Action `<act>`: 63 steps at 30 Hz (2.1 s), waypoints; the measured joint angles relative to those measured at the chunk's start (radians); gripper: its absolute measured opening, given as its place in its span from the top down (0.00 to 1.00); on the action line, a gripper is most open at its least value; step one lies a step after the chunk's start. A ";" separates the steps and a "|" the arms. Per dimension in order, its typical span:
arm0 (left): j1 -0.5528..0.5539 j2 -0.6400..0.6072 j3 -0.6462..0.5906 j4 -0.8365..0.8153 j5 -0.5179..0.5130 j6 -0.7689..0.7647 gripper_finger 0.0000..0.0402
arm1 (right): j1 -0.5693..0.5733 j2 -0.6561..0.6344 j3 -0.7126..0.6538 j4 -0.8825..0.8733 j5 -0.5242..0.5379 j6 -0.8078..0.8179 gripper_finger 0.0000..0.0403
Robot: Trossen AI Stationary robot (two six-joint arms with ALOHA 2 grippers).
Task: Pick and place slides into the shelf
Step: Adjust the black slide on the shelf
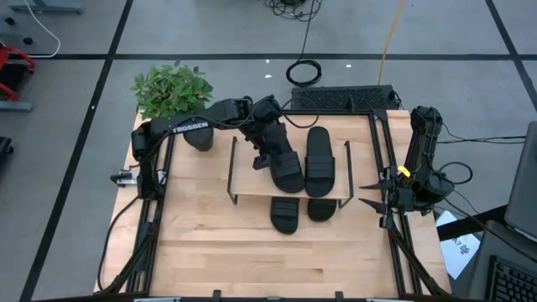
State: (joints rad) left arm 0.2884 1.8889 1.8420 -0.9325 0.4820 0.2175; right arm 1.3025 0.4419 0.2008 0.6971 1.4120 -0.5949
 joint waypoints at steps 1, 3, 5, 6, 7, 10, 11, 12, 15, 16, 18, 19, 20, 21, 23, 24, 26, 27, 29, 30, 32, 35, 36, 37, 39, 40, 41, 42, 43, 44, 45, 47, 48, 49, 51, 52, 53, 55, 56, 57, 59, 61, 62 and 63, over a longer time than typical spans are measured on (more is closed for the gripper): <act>0.003 0.000 0.000 0.000 -0.001 0.006 0.53 | 0.000 0.000 0.000 0.000 0.000 0.000 0.64; 0.007 0.000 0.000 -0.003 -0.001 0.012 0.59 | 0.000 0.000 0.000 0.000 0.000 0.000 0.64; 0.013 0.000 0.000 -0.005 -0.003 0.014 0.65 | 0.000 0.000 0.000 0.000 0.000 0.000 0.64; 0.014 0.001 0.000 -0.004 -0.004 0.018 0.69 | 0.000 0.000 0.000 0.000 0.000 0.000 0.64; 0.014 0.004 0.000 -0.004 -0.007 0.021 0.72 | 0.000 0.000 0.000 0.000 0.000 0.000 0.64; 0.014 0.008 0.000 -0.002 -0.023 0.021 0.81 | 0.000 0.000 0.000 -0.002 0.000 0.000 0.64; 0.014 0.008 0.000 0.000 -0.032 0.021 0.84 | 0.000 0.000 0.000 -0.003 0.000 0.000 0.64; 0.014 0.007 0.000 0.000 -0.037 0.022 0.86 | 0.000 0.000 0.000 -0.005 0.000 0.000 0.64; 0.019 0.007 0.000 -0.002 -0.031 0.023 0.89 | 0.000 0.000 0.000 -0.006 0.000 0.000 0.64; 0.022 0.007 0.000 -0.007 -0.018 0.026 0.88 | 0.000 0.000 0.000 -0.006 0.000 0.000 0.64; 0.031 0.007 0.000 -0.019 0.016 0.032 0.85 | 0.000 0.000 0.000 -0.006 0.000 0.000 0.64; 0.035 0.007 0.000 -0.029 0.029 0.031 0.82 | 0.000 0.000 0.000 -0.006 0.000 0.000 0.64; 0.039 0.007 0.000 -0.043 0.040 0.032 0.79 | 0.000 0.000 0.000 -0.006 0.000 0.000 0.64; 0.042 0.007 0.000 -0.063 0.050 0.033 0.75 | 0.000 0.000 0.000 -0.006 0.000 0.000 0.64; 0.048 0.007 0.000 -0.082 0.066 0.036 0.67 | 0.000 0.000 0.000 -0.006 0.000 0.000 0.64; 0.051 0.007 0.000 -0.090 0.078 0.036 0.62 | 0.000 0.000 0.000 -0.006 0.000 0.000 0.64; 0.064 0.007 0.000 -0.096 0.127 0.032 0.53 | 0.000 0.000 0.000 -0.006 0.000 0.000 0.64; 0.069 0.007 0.000 -0.093 0.152 0.031 0.49 | 0.000 0.000 0.000 -0.006 0.000 0.000 0.64; 0.074 0.017 0.000 -0.084 0.185 0.023 0.41 | 0.000 0.000 0.000 -0.006 0.000 0.000 0.64; 0.073 0.021 0.000 -0.085 0.194 0.017 0.38 | 0.000 0.000 0.000 -0.006 0.000 0.000 0.64; 0.071 0.034 -0.002 -0.095 0.193 0.019 0.33 | 0.000 0.000 0.000 -0.006 0.000 0.000 0.64; 0.066 0.057 -0.002 -0.088 0.195 0.037 0.30 | 0.000 0.000 0.000 -0.007 0.001 0.001 0.64; 0.066 0.066 -0.002 -0.088 0.194 0.040 0.29 | 0.000 0.000 0.000 -0.006 0.001 0.003 0.64; 0.063 0.073 -0.002 -0.080 0.194 0.045 0.30 | 0.000 0.000 0.000 -0.006 0.001 0.004 0.64; 0.062 0.080 -0.002 -0.076 0.195 0.060 0.31 | 0.000 0.000 0.000 -0.007 0.001 0.005 0.64; 0.061 0.082 -0.002 -0.074 0.198 0.063 0.33 | 0.000 0.000 0.000 -0.006 0.002 0.007 0.64; 0.060 0.082 -0.002 -0.070 0.201 0.065 0.34 | 0.000 0.000 0.000 -0.007 0.001 0.007 0.64; 0.060 0.082 -0.002 -0.065 0.203 0.066 0.36 | 0.000 0.000 0.000 -0.007 0.001 0.007 0.64; 0.060 0.082 -0.002 -0.061 0.206 0.067 0.38 | 0.000 0.000 0.000 -0.007 0.001 0.007 0.64; 0.060 0.082 -0.002 -0.060 0.213 0.070 0.41 | 0.000 0.000 0.000 -0.007 0.001 0.006 0.64; 0.060 0.082 -0.002 -0.058 0.223 0.075 0.44 | 0.000 0.000 0.000 -0.007 0.001 0.006 0.64; 0.060 0.082 -0.002 -0.057 0.232 0.081 0.51 | 0.000 0.000 0.000 -0.007 0.001 0.006 0.64; 0.060 0.082 -0.002 -0.058 0.234 0.087 0.55 | 0.000 0.000 0.000 -0.007 0.001 0.006 0.64; 0.059 0.081 -0.002 -0.058 0.235 0.092 0.60 | 0.000 0.000 0.000 -0.007 0.001 0.006 0.64; 0.059 0.081 -0.002 -0.061 0.244 0.110 0.71 | 0.000 0.000 0.000 -0.007 0.001 0.007 0.64; 0.059 0.081 -0.001 -0.062 0.248 0.126 0.77 | 0.000 0.000 0.000 -0.007 0.001 0.007 0.64; 0.059 0.081 0.000 -0.064 0.253 0.145 0.83 | 0.000 0.000 0.000 -0.007 0.001 0.007 0.64; 0.059 0.079 0.000 -0.070 0.269 0.187 0.94 | 0.000 0.000 0.000 -0.007 0.001 0.007 0.64; 0.060 0.078 0.000 -0.072 0.277 0.203 0.96 | 0.000 0.000 0.000 -0.007 0.001 0.007 0.64; 0.061 0.078 0.000 -0.073 0.286 0.220 0.97 | 0.000 0.000 0.000 -0.007 0.001 0.007 0.64; 0.064 0.078 0.000 -0.078 0.312 0.254 0.97 | 0.000 0.000 0.000 -0.007 0.001 0.007 0.64; 0.069 0.079 0.000 -0.091 0.352 0.293 0.99 | 0.000 0.000 0.000 -0.007 0.001 0.007 0.64; 0.072 0.079 0.000 -0.100 0.372 0.311 0.99 | 0.000 0.000 0.000 -0.007 0.001 0.007 0.64; 0.076 0.080 0.000 -0.114 0.389 0.324 0.99 | 0.000 0.000 0.000 -0.007 0.001 0.006 0.64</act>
State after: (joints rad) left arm 0.3645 1.9684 1.8423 -1.0461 0.8706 0.5420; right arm 1.3022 0.4416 0.2012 0.6899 1.4132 -0.5884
